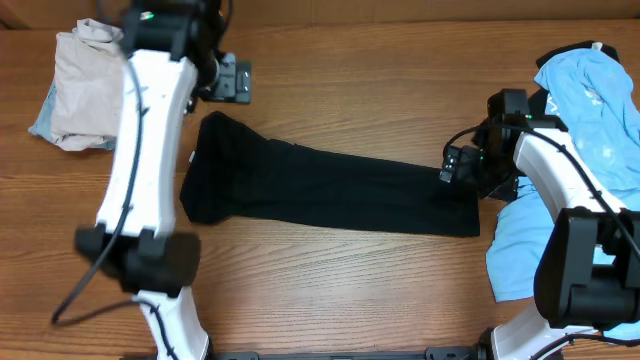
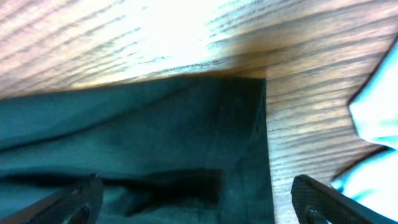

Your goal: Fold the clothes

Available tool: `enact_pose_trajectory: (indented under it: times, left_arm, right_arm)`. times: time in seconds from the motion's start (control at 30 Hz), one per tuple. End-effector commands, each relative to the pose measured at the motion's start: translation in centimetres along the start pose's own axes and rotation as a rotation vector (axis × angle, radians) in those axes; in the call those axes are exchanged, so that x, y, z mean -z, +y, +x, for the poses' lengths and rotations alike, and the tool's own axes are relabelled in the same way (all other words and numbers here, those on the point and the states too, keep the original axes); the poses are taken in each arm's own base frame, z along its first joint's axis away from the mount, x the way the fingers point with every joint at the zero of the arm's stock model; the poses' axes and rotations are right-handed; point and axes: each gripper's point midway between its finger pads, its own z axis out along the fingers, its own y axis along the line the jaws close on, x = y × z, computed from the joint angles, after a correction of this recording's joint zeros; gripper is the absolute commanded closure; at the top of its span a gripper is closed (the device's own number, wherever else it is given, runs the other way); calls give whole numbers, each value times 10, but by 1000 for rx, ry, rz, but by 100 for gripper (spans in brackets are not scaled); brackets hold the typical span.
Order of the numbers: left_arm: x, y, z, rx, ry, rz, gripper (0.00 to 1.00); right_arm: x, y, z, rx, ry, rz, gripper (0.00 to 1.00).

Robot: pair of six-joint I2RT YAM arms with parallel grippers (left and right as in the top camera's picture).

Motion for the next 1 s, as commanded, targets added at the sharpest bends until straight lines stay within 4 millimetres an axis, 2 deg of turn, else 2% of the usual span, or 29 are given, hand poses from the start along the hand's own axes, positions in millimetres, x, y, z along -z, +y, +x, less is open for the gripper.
enact_pose_trajectory:
  times: [0.0,0.1,0.2,0.3,0.37,0.43,0.5,0.6,0.63,0.77,0.97]
  left_arm:
    - [34,6,-7,6,-98,24,0]
    - [43,13,-13,23,-140,21,0]
    - [42,15,-14,28,-140,19,0]
    - [38,15,-13,28,-131,17,0]
    - [38,15,-13,29,-130,17,0]
    - [38,16,-14,29,-131,16,0]
    - [38,16,-14,30,-133,13,0]
    - [38,18,-14,31,-133,1,0]
    - [38,19,-14,31,-132,-4,0]
    - [38,20,-14,31,-134,-10,0]
    - [38,20,-15,32,-137,-9,0]
  right_arm:
    - [-10,-6,11,5,10,-3,0]
    - [-23,-8,16,6,2,-5,0]
    - [-36,-10,19,-13,-16,-9,0]
    - [-46,-12,24,-61,-23,-13,5]
    - [-50,-14,29,-100,-14,-10,19]
    - [-52,-15,32,-141,-3,-7,48]
    - [-51,-15,34,-171,4,-9,70]
    - [-49,-14,34,-217,12,-10,92]
    - [-47,-13,32,-220,14,-21,96]
    - [-24,-16,17,-255,4,-42,96]
    - [39,-23,-9,-217,-38,-112,96]
